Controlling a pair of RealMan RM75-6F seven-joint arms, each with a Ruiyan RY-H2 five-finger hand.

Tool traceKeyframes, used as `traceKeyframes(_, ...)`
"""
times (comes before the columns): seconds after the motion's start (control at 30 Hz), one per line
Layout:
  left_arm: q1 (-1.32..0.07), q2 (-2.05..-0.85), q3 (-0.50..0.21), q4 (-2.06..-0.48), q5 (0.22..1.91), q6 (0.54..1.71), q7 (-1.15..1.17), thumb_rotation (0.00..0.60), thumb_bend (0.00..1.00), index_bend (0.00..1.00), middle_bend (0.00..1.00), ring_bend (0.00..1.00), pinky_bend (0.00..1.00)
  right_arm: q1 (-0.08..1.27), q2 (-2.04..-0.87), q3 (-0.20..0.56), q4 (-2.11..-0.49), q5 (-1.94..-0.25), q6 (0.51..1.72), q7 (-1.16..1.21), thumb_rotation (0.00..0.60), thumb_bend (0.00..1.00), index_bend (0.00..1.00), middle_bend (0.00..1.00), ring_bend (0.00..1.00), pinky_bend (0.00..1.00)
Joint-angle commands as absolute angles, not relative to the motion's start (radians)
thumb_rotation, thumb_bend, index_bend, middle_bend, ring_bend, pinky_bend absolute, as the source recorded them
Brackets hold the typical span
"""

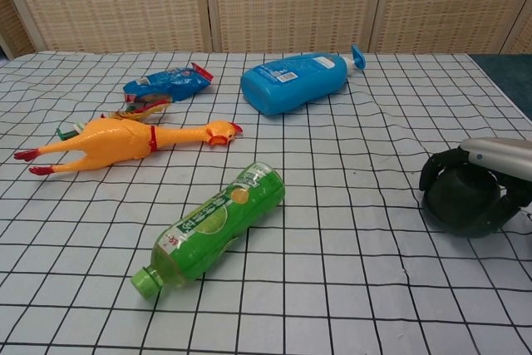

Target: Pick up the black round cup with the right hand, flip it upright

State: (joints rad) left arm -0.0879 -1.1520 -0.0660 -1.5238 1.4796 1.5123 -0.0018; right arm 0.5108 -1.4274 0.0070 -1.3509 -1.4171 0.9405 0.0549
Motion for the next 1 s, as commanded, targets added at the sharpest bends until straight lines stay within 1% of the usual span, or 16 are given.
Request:
traceKeyframes(0.03, -0.088, -1.152, -0.066, -1.524, 1.481, 1.512, -0.001, 0.600, 0.35, 0.19, 0.13, 0.19, 0.32, 0.504, -1.432, 0.012, -1.346, -1.422, 0.959, 0.055, 0.600, 0.23, 0.67, 0.57, 0.49, 0.46)
traceKeyframes(0.23, -0.089, -1.152, -0.065, -1.525, 1.480, 1.509, 0.000, 0.600, 0.35, 0.19, 0.13, 0.19, 0.32, 0.491, -1.439, 0.021, -1.334, -1.443, 1.009, 0.080, 0.600, 0.29, 0.74, 0.59, 0.51, 0.48)
traceKeyframes(0.37, -0.089, -1.152, -0.066, -1.525, 1.480, 1.510, 0.001, 0.600, 0.35, 0.19, 0.13, 0.19, 0.32, 0.482, -1.445, 0.033, -1.321, -1.475, 1.067, 0.128, 0.600, 0.31, 0.75, 0.60, 0.52, 0.49)
traceKeyframes(0.47, -0.088, -1.151, -0.065, -1.525, 1.480, 1.510, 0.001, 0.600, 0.35, 0.19, 0.13, 0.19, 0.32, 0.471, -1.459, 0.055, -1.301, -1.563, 1.208, 0.244, 0.600, 0.32, 0.75, 0.60, 0.52, 0.50)
traceKeyframes(0.57, -0.089, -1.152, -0.067, -1.526, 1.480, 1.511, 0.002, 0.600, 0.35, 0.19, 0.13, 0.19, 0.32, 0.456, -1.489, 0.076, -1.229, -1.675, 1.410, 0.368, 0.600, 0.32, 0.76, 0.61, 0.53, 0.50)
traceKeyframes(0.63, -0.089, -1.151, -0.066, -1.527, 1.479, 1.509, 0.004, 0.600, 0.35, 0.19, 0.13, 0.19, 0.32, 0.447, -1.495, 0.085, -1.195, -1.699, 1.475, 0.365, 0.600, 0.32, 0.76, 0.61, 0.53, 0.50)
traceKeyframes(0.7, -0.089, -1.151, -0.064, -1.528, 1.479, 1.507, 0.006, 0.600, 0.35, 0.19, 0.13, 0.19, 0.32, 0.437, -1.481, 0.091, -1.188, -1.700, 1.502, 0.342, 0.600, 0.32, 0.76, 0.61, 0.53, 0.50)
traceKeyframes(0.77, -0.090, -1.151, -0.063, -1.529, 1.479, 1.505, 0.009, 0.600, 0.35, 0.19, 0.13, 0.19, 0.32, 0.427, -1.450, 0.090, -1.211, -1.670, 1.474, 0.295, 0.600, 0.32, 0.76, 0.61, 0.53, 0.50)
traceKeyframes(0.87, -0.091, -1.151, -0.062, -1.531, 1.480, 1.503, 0.014, 0.600, 0.36, 0.19, 0.13, 0.19, 0.32, 0.413, -1.367, 0.086, -1.294, -1.574, 1.357, 0.159, 0.600, 0.32, 0.77, 0.61, 0.54, 0.51)
traceKeyframes(0.9, -0.091, -1.151, -0.062, -1.532, 1.480, 1.502, 0.015, 0.600, 0.35, 0.19, 0.13, 0.19, 0.32, 0.408, -1.328, 0.086, -1.341, -1.512, 1.292, 0.076, 0.600, 0.32, 0.77, 0.61, 0.54, 0.51)
traceKeyframes(1.0, -0.092, -1.152, -0.062, -1.532, 1.480, 1.500, 0.018, 0.600, 0.35, 0.19, 0.13, 0.19, 0.32, 0.401, -1.253, 0.103, -1.452, -1.313, 1.161, -0.177, 0.600, 0.32, 0.77, 0.61, 0.54, 0.51)
